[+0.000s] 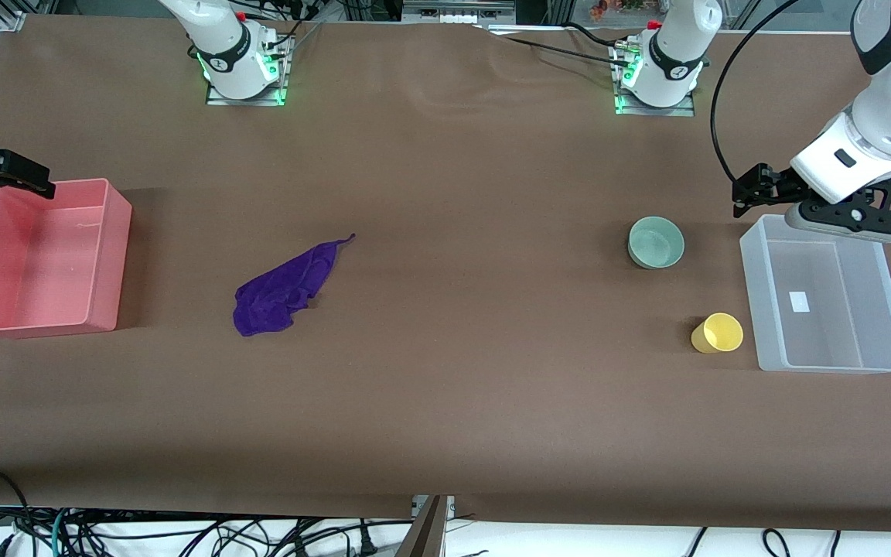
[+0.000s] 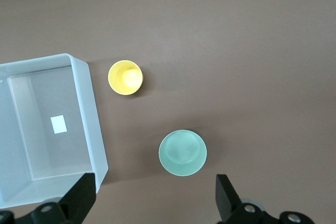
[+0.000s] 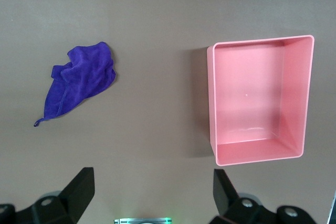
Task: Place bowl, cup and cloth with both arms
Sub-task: 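Reach the right gripper to the purple cloth while the left gripper reaches the bowl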
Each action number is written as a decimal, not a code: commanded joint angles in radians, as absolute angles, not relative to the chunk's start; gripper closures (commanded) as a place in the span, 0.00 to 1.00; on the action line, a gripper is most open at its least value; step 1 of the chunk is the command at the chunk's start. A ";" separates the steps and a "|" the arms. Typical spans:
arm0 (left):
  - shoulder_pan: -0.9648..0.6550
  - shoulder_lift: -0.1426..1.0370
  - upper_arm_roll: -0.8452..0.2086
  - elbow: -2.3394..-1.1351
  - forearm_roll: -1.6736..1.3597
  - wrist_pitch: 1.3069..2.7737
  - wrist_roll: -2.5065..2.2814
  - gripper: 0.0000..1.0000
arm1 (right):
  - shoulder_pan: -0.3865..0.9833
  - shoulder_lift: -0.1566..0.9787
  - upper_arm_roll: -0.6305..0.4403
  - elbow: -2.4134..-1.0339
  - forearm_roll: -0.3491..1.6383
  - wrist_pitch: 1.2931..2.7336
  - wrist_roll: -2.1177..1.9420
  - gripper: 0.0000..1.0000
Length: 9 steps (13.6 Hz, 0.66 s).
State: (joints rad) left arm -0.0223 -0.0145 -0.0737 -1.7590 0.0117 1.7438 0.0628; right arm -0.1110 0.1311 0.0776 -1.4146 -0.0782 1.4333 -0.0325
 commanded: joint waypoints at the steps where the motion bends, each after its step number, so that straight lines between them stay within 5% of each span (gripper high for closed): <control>1: 0.001 -0.064 -0.074 -1.790 -0.064 1.726 0.054 0.00 | -0.112 0.129 0.072 -1.408 -0.064 1.434 -0.041 0.00; 9: 0.008 -0.077 -0.067 -1.776 -0.049 1.704 0.052 0.00 | -0.112 0.130 0.072 -1.407 -0.061 1.436 -0.044 0.00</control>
State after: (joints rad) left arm 0.0031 -0.0585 -0.0691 -1.7604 -0.0386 1.7090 0.0568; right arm -0.1120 0.1313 0.0743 -1.4146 -0.0777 1.4339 -0.0325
